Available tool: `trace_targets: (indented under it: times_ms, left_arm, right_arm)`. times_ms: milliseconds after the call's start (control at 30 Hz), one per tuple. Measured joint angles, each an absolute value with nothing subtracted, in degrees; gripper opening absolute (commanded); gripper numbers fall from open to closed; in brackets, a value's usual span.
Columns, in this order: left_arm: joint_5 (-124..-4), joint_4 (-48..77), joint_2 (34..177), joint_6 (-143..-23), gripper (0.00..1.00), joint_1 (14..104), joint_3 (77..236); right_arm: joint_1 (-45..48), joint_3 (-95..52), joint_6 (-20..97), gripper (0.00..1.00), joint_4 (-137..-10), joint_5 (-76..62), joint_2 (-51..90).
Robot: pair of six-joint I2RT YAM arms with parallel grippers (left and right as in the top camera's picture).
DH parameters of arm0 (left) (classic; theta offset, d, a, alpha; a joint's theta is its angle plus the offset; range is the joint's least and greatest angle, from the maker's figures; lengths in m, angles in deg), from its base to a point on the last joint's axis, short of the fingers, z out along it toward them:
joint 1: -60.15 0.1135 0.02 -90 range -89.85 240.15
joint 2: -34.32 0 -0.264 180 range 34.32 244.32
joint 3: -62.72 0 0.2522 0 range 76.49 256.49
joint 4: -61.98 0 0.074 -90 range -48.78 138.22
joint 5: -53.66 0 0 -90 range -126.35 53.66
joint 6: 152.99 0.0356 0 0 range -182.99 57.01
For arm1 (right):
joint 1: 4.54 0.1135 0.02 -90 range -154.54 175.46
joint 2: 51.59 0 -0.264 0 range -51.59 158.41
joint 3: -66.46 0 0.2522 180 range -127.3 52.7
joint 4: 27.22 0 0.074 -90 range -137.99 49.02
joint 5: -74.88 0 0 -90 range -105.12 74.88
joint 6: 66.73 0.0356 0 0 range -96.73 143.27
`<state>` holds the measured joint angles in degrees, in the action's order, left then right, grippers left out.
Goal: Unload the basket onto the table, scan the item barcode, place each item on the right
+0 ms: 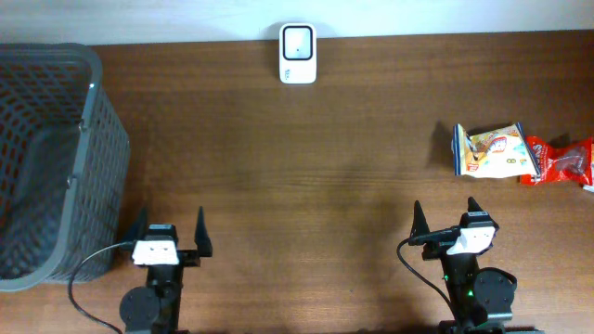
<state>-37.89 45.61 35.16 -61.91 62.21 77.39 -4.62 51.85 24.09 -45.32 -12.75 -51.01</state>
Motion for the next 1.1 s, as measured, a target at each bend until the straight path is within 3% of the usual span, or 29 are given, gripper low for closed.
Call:
trace_targets:
  times_ms: [1100]
  left_arm:
    - [-34.4, 43.5, 35.1, -63.0, 0.99, 60.1, 77.3]
  right_arm:
    - [-4.6, 51.9, 24.1, 0.98, -45.3, -12.7, -51.0]
